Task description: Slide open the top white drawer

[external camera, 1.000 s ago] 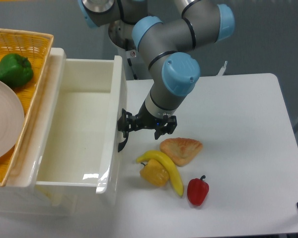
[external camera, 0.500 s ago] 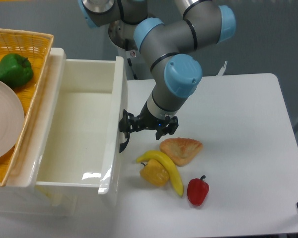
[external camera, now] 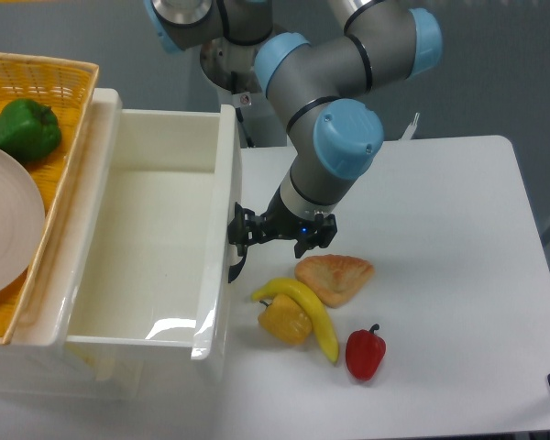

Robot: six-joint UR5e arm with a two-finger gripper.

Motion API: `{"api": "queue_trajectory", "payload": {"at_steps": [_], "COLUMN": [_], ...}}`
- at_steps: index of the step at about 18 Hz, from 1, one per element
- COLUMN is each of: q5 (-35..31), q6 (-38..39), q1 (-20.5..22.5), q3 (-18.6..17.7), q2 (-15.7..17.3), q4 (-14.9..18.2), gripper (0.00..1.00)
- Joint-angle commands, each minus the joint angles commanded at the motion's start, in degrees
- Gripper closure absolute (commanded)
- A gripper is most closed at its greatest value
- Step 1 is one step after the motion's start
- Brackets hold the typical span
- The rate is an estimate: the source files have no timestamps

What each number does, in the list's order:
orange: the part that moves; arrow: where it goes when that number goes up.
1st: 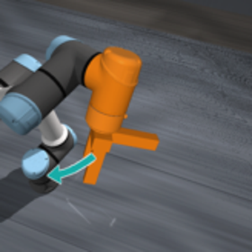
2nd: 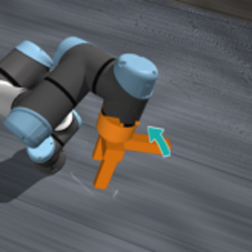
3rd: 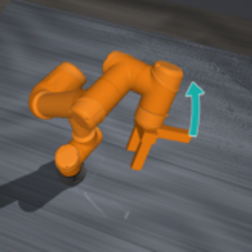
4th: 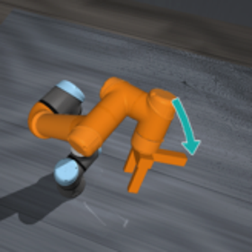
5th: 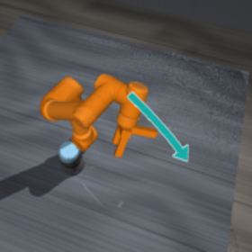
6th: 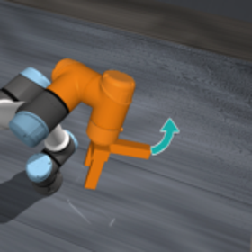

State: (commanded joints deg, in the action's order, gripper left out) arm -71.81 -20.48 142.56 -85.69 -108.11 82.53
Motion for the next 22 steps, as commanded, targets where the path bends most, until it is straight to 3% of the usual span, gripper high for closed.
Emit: {"api": "queue_trajectory", "payload": {"at_steps": [22], "q5": [3.51], "q6": [0.09], "q1": [1.32], "q3": [-0.09], "q2": [0.26], "q4": [0.7], "gripper": [0.0]}}
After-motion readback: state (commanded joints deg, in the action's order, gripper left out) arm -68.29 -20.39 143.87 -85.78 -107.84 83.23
